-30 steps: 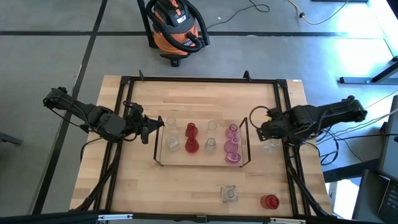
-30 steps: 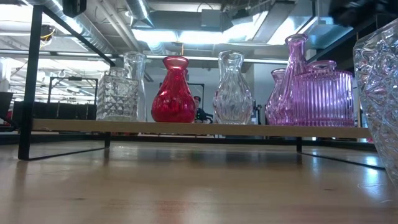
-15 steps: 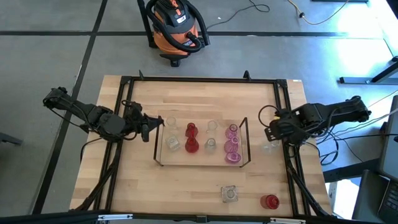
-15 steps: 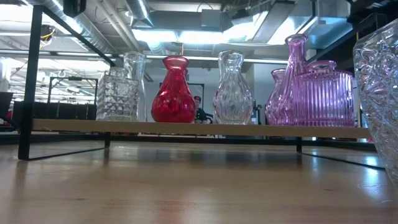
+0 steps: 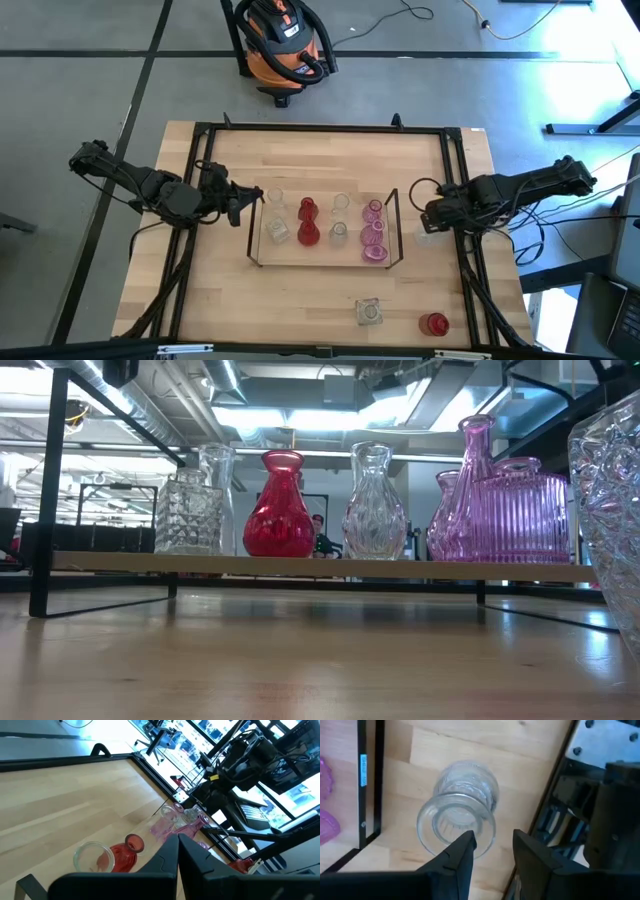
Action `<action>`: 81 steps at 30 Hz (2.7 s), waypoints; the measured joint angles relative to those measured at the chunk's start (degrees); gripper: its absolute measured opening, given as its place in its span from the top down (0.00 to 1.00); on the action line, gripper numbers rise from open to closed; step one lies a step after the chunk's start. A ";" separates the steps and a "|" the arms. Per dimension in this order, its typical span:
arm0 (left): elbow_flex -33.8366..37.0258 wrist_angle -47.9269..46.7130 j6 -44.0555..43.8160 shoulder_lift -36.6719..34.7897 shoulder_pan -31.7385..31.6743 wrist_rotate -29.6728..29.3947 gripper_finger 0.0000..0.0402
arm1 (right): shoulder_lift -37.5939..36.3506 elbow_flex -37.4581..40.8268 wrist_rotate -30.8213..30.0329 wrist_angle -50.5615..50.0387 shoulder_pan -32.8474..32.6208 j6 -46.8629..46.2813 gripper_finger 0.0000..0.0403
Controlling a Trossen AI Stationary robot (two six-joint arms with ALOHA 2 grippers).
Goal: Sort vases onto shelf
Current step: Put the transparent flower vase on the shelf aligned with the other transparent flower vase
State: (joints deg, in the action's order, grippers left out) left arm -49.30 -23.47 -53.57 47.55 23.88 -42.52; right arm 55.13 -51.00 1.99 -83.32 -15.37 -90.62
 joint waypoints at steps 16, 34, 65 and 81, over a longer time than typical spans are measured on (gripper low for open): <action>0.00 0.59 0.01 0.02 -0.02 0.21 1.00 | 2.36 5.12 1.62 12.38 0.01 2.74 0.67; 0.02 1.82 0.02 0.02 -0.02 1.50 1.00 | 2.44 -1.79 4.18 7.89 0.01 7.30 0.91; 0.07 5.15 -0.28 0.02 -2.49 0.69 1.00 | 25.19 -50.62 15.19 -6.63 -0.03 35.39 0.96; 0.07 5.19 -0.09 0.02 -2.49 1.78 1.00 | 46.52 -69.21 15.49 -2.28 0.03 54.64 0.96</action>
State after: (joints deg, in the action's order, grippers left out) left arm -49.23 -18.28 -53.66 47.57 21.39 -40.74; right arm 101.66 -120.21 17.48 -85.60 -15.33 -35.99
